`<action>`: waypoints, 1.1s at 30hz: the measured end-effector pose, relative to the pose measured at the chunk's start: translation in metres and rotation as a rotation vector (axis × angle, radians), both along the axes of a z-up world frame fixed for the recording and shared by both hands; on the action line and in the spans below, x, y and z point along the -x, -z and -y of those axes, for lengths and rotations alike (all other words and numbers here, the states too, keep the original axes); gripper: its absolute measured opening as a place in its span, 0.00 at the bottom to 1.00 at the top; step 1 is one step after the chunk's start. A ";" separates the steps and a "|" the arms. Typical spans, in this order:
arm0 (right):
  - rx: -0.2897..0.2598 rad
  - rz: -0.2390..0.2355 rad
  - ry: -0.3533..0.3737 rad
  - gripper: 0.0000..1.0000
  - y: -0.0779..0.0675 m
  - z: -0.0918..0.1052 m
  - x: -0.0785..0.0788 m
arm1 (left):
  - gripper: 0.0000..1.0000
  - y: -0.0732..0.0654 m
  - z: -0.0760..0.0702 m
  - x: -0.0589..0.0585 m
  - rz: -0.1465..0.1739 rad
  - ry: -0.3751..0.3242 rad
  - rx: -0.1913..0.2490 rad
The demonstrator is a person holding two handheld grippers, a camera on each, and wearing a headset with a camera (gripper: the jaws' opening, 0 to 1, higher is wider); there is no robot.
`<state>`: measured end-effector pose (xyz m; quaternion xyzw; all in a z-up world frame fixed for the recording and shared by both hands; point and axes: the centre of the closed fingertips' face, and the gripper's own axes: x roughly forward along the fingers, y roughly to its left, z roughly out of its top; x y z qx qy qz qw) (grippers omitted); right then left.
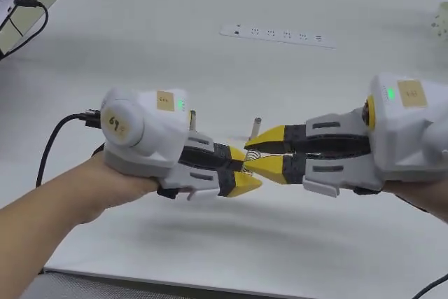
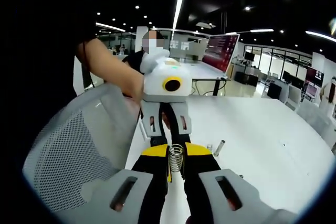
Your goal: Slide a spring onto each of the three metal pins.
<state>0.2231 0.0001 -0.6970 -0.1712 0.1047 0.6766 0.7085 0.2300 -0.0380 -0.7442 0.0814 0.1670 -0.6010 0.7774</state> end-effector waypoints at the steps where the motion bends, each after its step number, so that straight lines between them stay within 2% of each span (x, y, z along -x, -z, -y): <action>1: -0.002 0.001 0.001 0.08 0.000 0.000 0.000 | 0.02 0.000 0.000 0.001 0.000 0.001 0.000; 12: -0.001 0.000 0.006 0.07 -0.001 0.001 0.000 | 0.03 0.000 0.001 0.001 -0.019 0.002 0.005; 14: 0.024 0.010 -0.001 0.07 0.000 0.002 -0.001 | 0.03 0.001 0.001 0.000 -0.030 0.000 0.005; 15: 0.032 0.013 -0.005 0.07 0.001 0.002 -0.001 | 0.03 0.003 -0.001 -0.001 -0.046 -0.006 0.002; 17: 0.045 0.021 -0.017 0.07 0.000 0.001 -0.001 | 0.04 0.003 -0.002 -0.003 -0.036 -0.009 -0.002; 22: 0.073 0.050 -0.038 0.07 0.000 -0.003 -0.003 | 0.05 0.002 -0.004 -0.006 -0.041 -0.021 -0.008; 29: 0.101 0.074 -0.056 0.07 0.001 -0.003 -0.003 | 0.13 0.003 -0.012 -0.012 -0.032 -0.055 -0.030; 33: 0.106 0.078 -0.052 0.07 0.002 -0.002 -0.004 | 0.24 0.005 -0.018 -0.016 -0.020 -0.082 -0.048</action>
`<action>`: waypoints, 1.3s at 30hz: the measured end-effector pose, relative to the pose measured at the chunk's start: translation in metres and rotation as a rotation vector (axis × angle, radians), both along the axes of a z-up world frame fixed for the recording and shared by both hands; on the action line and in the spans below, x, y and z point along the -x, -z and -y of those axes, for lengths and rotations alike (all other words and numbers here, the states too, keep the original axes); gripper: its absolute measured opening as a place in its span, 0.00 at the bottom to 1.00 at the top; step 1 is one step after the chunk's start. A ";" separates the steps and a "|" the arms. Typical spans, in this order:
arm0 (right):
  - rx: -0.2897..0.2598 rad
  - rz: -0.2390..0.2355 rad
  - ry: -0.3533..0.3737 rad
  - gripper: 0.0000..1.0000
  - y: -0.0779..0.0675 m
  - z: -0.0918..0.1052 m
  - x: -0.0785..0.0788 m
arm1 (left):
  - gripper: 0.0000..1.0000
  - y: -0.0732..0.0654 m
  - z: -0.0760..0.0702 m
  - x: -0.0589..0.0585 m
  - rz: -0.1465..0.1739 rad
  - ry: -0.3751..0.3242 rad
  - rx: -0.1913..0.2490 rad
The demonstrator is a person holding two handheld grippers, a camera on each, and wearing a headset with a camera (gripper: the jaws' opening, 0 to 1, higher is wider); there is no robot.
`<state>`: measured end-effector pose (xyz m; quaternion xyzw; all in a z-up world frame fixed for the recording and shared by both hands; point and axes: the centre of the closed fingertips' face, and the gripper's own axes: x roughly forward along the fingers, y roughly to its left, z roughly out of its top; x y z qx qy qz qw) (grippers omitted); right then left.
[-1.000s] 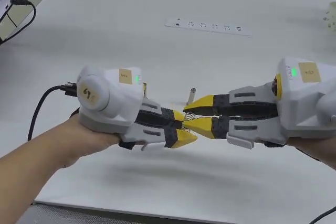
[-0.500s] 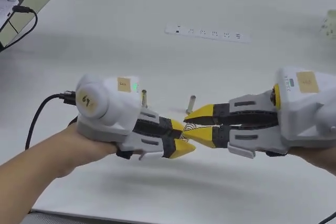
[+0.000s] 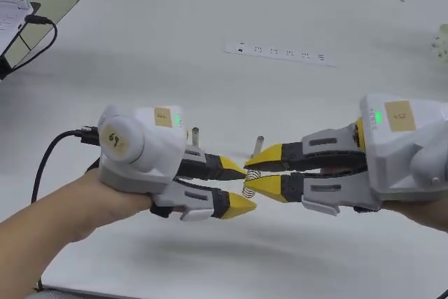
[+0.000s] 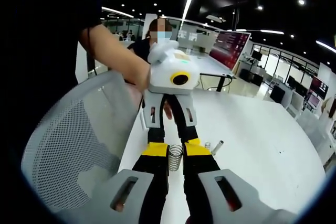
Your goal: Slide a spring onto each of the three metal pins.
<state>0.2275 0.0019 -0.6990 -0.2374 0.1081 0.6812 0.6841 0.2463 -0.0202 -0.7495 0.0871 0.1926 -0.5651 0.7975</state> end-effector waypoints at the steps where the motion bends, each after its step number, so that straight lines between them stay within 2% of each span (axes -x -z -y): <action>1: 0.001 0.001 0.002 0.07 0.000 0.000 -0.001 | 0.25 0.001 -0.002 -0.001 0.001 -0.005 -0.004; 18: -0.004 0.013 0.055 0.07 0.000 0.007 -0.013 | 0.45 0.002 -0.035 -0.010 0.013 -0.108 -0.017; 20: -0.007 0.013 0.063 0.07 -0.001 0.008 -0.015 | 0.47 0.004 -0.042 -0.011 0.012 -0.124 -0.029; 25: -0.005 0.013 0.079 0.07 0.001 0.010 -0.021 | 0.55 0.003 -0.058 -0.017 0.016 -0.172 -0.023; 31: -0.001 0.012 0.097 0.07 0.004 0.014 -0.026 | 0.60 0.005 -0.076 -0.016 0.004 -0.213 -0.031; 32: 0.000 0.011 0.101 0.07 0.005 0.015 -0.027 | 0.62 0.006 -0.080 -0.017 0.014 -0.232 -0.033; 34: -0.002 0.007 0.114 0.07 0.007 0.017 -0.030 | 0.68 0.006 -0.086 -0.017 0.012 -0.250 -0.031; 38: -0.002 0.003 0.132 0.07 0.010 0.020 -0.034 | 0.73 0.010 -0.100 -0.015 0.000 -0.280 -0.046; 39: -0.002 0.000 0.136 0.07 0.011 0.021 -0.035 | 0.74 0.013 -0.105 -0.015 0.003 -0.286 -0.066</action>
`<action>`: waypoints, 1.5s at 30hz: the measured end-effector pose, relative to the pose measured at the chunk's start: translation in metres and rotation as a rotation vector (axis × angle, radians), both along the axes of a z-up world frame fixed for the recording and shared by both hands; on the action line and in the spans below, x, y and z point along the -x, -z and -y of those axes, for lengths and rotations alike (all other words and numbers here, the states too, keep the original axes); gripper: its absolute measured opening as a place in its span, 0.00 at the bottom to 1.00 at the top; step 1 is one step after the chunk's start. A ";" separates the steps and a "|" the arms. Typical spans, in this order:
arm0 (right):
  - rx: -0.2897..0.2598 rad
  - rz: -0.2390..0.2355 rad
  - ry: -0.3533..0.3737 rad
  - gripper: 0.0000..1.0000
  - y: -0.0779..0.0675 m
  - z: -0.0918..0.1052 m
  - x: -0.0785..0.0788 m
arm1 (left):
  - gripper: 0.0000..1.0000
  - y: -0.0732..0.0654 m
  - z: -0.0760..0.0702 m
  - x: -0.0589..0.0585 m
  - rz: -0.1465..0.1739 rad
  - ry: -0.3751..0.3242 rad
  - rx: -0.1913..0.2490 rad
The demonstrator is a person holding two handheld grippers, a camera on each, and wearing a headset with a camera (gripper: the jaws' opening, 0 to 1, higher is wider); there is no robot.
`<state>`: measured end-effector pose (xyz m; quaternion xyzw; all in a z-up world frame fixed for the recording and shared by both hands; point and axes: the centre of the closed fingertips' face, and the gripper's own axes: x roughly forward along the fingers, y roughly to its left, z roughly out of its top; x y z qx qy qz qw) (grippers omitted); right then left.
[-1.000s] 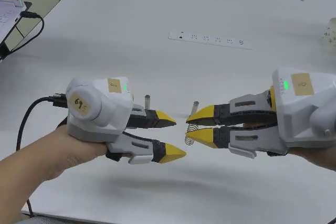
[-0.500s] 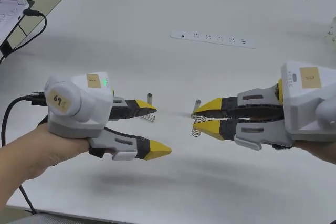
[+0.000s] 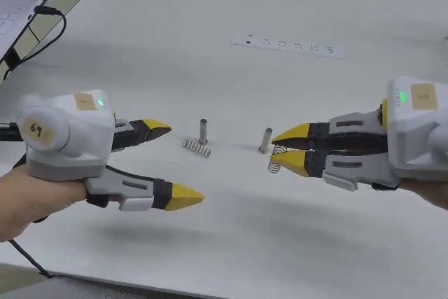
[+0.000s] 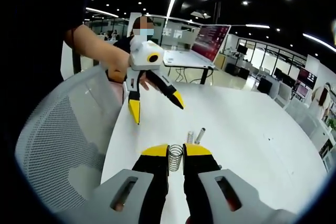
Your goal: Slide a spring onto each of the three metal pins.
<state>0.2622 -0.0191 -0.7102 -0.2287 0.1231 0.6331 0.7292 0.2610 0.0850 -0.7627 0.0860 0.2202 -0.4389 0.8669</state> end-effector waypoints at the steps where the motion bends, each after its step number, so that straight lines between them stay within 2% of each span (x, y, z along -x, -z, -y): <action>1: 0.001 0.000 0.003 0.07 0.001 0.001 -0.001 | 0.75 0.002 -0.004 0.000 0.004 -0.003 -0.021; 2: 0.002 0.002 0.007 0.07 0.002 0.001 -0.002 | 0.76 0.003 -0.008 0.000 0.001 -0.011 -0.029; 4: 0.001 -0.002 0.014 0.07 0.004 0.002 -0.003 | 0.80 0.002 -0.012 0.000 -0.005 -0.026 -0.016; 8: 0.010 0.004 0.031 0.07 0.007 0.006 -0.008 | 0.92 0.001 -0.015 0.002 -0.003 -0.039 -0.012; 15: 0.004 0.017 0.072 0.07 0.007 0.011 -0.021 | 0.97 0.003 -0.021 0.001 -0.009 -0.068 -0.012; 22: 0.014 0.033 0.093 0.07 0.008 0.011 -0.036 | 0.98 0.003 -0.025 0.003 -0.015 -0.083 -0.002; 33: -0.012 0.041 0.142 0.07 0.006 0.000 -0.071 | 0.98 0.003 -0.029 0.004 -0.019 -0.100 0.003; 39: -0.030 0.011 0.195 0.07 0.010 -0.002 -0.092 | 0.98 0.004 -0.035 0.006 -0.022 -0.116 0.002; 45: -0.027 -0.015 0.227 0.07 0.018 -0.002 -0.104 | 0.98 0.003 -0.041 0.005 -0.020 -0.131 0.003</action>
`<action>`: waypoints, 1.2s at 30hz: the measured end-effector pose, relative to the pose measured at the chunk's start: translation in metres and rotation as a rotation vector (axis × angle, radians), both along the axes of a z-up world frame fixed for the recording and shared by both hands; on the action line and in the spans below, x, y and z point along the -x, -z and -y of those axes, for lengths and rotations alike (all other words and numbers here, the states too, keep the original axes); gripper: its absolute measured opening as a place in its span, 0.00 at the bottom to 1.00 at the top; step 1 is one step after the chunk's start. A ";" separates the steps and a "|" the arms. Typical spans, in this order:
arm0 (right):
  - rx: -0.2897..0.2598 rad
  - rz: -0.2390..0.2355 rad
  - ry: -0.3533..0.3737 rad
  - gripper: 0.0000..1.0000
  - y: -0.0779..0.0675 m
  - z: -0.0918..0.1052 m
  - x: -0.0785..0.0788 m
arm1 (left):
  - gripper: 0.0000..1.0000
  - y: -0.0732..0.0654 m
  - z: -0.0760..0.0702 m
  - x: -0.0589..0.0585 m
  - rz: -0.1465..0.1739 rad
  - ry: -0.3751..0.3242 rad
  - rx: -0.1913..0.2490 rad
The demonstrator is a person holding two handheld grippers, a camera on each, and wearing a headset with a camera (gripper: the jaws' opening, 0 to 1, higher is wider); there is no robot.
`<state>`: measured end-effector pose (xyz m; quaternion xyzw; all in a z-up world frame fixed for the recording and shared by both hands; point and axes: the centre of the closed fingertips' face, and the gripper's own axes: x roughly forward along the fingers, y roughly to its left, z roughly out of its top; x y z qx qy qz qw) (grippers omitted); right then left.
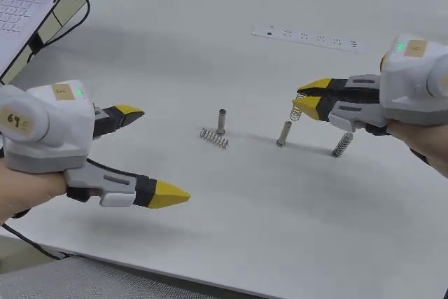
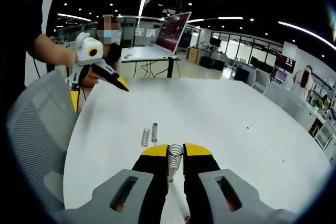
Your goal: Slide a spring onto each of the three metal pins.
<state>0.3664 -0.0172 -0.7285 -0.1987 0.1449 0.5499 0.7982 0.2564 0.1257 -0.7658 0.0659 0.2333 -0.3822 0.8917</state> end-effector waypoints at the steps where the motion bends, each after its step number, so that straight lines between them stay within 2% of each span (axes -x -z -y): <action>1: -0.002 -0.004 0.003 0.07 0.001 0.000 -0.001 | 0.98 -0.001 -0.001 -0.001 0.002 -0.004 0.002; 11: 0.015 -0.036 0.006 0.07 0.014 -0.001 -0.005 | 0.98 -0.001 -0.003 -0.001 0.001 -0.017 0.005; 25: 0.043 -0.050 0.003 0.07 0.027 -0.004 -0.003 | 0.98 -0.002 -0.009 0.002 -0.003 -0.031 0.003; 36: 0.093 -0.077 0.019 0.07 0.052 -0.003 -0.001 | 0.98 0.001 -0.009 0.006 -0.009 -0.029 0.001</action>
